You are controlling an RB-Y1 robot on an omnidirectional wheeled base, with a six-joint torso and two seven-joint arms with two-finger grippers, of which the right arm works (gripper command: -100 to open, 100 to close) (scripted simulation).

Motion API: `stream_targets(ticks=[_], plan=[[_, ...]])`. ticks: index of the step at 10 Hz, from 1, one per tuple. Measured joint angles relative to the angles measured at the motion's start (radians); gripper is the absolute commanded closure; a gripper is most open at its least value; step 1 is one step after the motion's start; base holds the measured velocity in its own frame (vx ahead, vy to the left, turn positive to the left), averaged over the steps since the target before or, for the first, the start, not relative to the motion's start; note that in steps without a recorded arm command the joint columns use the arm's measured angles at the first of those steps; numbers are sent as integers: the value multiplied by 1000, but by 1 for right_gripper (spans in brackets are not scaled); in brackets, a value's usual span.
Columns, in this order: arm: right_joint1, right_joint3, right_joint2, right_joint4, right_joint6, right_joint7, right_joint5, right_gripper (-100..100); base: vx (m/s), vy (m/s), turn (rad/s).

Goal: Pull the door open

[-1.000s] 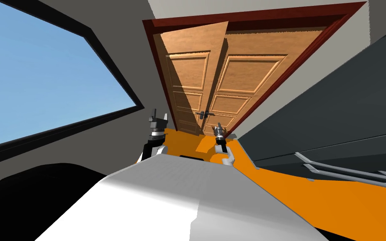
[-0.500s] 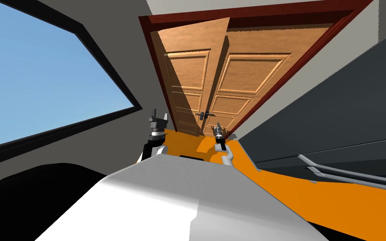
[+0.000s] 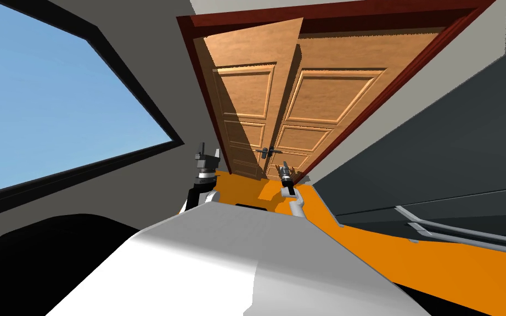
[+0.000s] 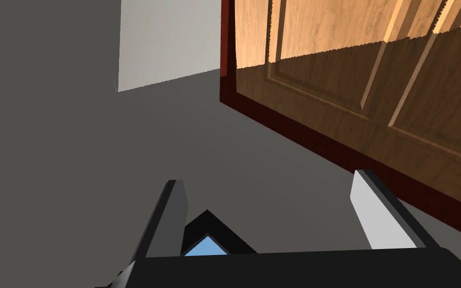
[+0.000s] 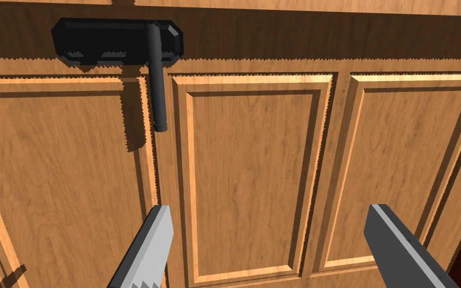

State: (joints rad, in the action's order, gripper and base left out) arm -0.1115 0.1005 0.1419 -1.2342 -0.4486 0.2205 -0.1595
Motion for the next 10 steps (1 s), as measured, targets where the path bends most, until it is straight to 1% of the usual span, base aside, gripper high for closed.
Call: stream_targets(ticks=[2,3,5,7,9,10], plan=[[-25,6,10,46,-4,10,0,-100,83,15,-11],[-43,10,11,79,-8,12,-2,-100,91,21,-14],[-81,18,19,146,-16,21,-4,-100,88,-5,-11],[-111,24,22,196,-15,29,-8,-100,101,12,-12],[-150,33,27,263,-22,35,-11,-100,108,10,-12],[-162,35,28,282,-20,39,-13,-100,89,-3,-11]])
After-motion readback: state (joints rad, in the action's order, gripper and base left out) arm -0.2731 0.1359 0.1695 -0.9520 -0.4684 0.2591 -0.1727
